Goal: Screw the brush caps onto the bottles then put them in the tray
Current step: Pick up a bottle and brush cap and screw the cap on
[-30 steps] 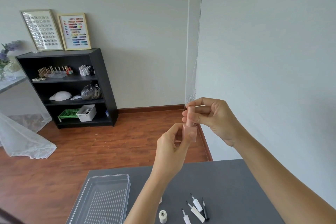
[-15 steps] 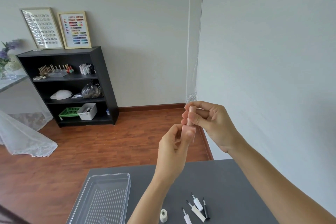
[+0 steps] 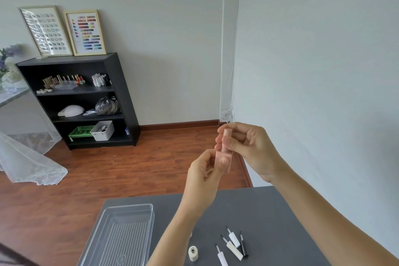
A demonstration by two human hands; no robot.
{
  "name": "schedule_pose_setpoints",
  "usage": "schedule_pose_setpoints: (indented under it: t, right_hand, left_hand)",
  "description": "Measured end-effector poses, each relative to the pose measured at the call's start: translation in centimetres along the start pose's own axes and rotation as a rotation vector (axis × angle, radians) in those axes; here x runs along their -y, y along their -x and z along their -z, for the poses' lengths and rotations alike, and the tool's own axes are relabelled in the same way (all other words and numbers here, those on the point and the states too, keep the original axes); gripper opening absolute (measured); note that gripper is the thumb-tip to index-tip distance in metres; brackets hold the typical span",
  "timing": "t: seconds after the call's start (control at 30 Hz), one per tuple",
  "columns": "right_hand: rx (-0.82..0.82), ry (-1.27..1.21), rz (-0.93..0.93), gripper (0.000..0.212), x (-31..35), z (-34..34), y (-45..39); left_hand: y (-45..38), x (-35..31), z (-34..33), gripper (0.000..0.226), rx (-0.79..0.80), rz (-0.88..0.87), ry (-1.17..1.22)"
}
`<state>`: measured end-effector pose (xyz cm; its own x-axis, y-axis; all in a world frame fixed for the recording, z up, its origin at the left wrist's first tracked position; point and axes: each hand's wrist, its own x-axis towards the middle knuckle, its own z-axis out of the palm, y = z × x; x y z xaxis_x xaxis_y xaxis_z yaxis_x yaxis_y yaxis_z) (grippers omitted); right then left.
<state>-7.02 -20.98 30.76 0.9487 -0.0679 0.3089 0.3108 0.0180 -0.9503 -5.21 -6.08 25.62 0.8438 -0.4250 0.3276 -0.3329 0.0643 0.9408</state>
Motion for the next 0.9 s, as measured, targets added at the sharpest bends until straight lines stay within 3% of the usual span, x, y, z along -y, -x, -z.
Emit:
schedule_pose_setpoints:
  t: [0.17,0.33,0.43,0.53,0.63,0.73,0.9]
  right_hand:
    - [-0.087,0.124,0.122,0.016,-1.3,-1.2,0.2]
    - [0.013,0.157,-0.015,0.009,-3.7,0.0,0.0]
    - [0.071,0.313,-0.099,0.002,-6.7,0.3,0.5]
    - [0.022,0.479,-0.186,0.008,-10.9,0.3,1.0]
    - [0.001,0.582,-0.299,0.007,-15.7,0.8,1.7]
    - [0.02,0.692,-0.41,0.005,-19.9,1.5,2.4]
    - [0.098,0.807,-0.519,0.016,-24.3,1.9,3.5]
  left_hand:
    - [0.5,0.7,-1.0,0.02,-0.199,-0.103,-0.168]
    - [-0.2,3.5,1.3,0.013,0.04,0.109,-0.179]
    - [-0.1,6.5,2.8,0.007,0.131,0.21,-0.177]
    - [0.6,10.5,4.0,0.027,0.203,0.376,-0.264]
    - [1.5,15.3,5.2,0.048,0.229,0.543,-0.538]
    - [2.9,19.4,5.9,0.052,0.295,0.666,-0.729]
    - [4.4,23.4,5.4,0.052,0.312,0.741,-0.805]
